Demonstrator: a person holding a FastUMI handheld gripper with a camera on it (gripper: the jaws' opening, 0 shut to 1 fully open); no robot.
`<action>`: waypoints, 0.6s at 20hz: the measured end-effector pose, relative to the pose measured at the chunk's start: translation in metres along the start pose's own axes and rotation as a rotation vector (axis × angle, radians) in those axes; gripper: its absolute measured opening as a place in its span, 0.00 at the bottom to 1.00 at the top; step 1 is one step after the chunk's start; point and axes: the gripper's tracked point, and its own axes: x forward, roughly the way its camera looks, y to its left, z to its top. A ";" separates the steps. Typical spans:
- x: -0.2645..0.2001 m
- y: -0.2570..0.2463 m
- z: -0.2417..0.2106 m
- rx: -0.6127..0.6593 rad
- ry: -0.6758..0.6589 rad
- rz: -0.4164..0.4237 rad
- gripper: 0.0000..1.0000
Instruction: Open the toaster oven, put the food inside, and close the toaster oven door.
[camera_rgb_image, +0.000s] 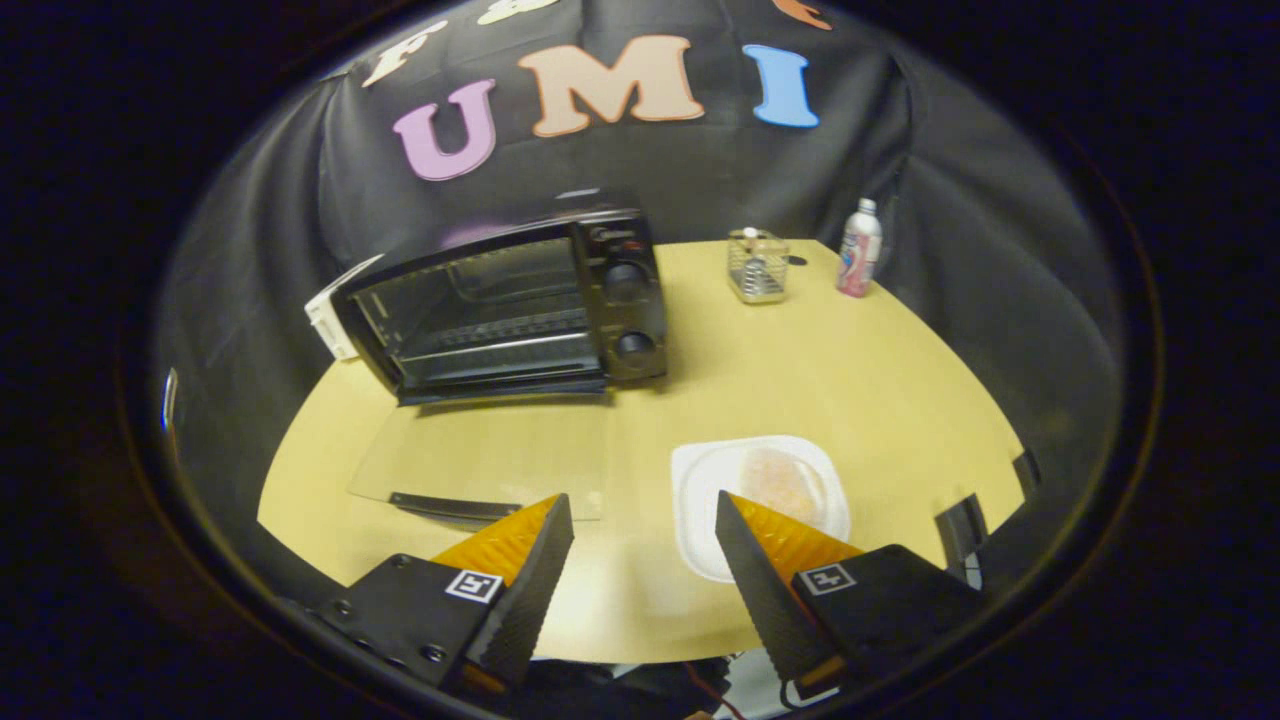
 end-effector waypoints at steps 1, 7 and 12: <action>0.003 -0.015 -0.005 0.005 0.015 -0.012 0.92; 0.026 -0.073 -0.027 -0.085 0.100 -0.027 0.92; 0.048 -0.086 -0.037 -0.114 0.141 0.004 0.92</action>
